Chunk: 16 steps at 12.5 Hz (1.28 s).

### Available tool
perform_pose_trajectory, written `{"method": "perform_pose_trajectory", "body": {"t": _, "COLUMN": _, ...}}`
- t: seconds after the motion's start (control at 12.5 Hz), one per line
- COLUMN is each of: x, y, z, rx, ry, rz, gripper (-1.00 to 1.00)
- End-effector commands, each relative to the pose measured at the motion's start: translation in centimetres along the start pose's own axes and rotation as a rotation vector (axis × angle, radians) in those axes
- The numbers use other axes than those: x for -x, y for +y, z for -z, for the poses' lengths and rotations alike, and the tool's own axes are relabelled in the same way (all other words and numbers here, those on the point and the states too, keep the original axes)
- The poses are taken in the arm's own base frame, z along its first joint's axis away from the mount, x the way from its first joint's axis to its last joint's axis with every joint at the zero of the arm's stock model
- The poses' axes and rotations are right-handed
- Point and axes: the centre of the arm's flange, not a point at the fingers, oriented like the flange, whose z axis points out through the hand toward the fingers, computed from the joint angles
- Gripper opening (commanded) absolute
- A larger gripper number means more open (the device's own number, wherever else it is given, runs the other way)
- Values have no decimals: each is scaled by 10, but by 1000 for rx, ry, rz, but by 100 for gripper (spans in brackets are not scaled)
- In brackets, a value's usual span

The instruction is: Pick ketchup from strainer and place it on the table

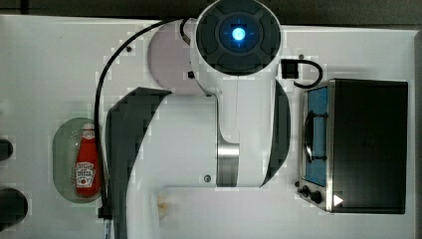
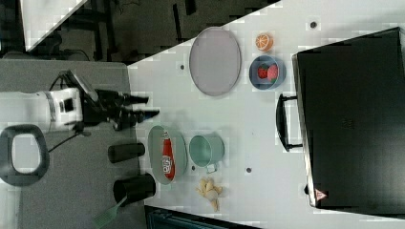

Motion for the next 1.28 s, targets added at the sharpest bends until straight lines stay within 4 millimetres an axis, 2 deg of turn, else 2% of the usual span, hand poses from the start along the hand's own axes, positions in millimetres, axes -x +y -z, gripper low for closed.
{"method": "perform_pose_trajectory", "body": {"t": 0.08, "x": 41, "y": 75, "z": 60, "rx": -25, "ry": -11, "rz": -58, "gripper": 59}}
{"method": "perform_pose_trajectory", "body": {"t": 0.24, "x": 51, "y": 61, "z": 58, "rx": -21, "ry": -13, "rz": -27, "gripper": 99}}
{"method": "perform_pose_trajectory", "body": {"t": 0.48, "x": 92, "y": 12, "z": 52, "rx": -2, "ry": -9, "rz": 95, "gripper": 100}}
{"method": "perform_pose_trajectory", "body": {"t": 0.96, "x": 214, "y": -109, "z": 17, "rx": -19, "ry": 38, "rz": 418, "gripper": 100}}
{"method": "perform_pose_trajectory", "body": {"t": 1.12, "x": 259, "y": -141, "z": -5, "rx": -31, "ry": 35, "rz": 523, "gripper": 100}}
{"method": "perform_pose_trajectory", "body": {"t": 1.28, "x": 300, "y": -165, "z": -31, "rx": -28, "ry": 6, "rz": 612, "gripper": 100}}
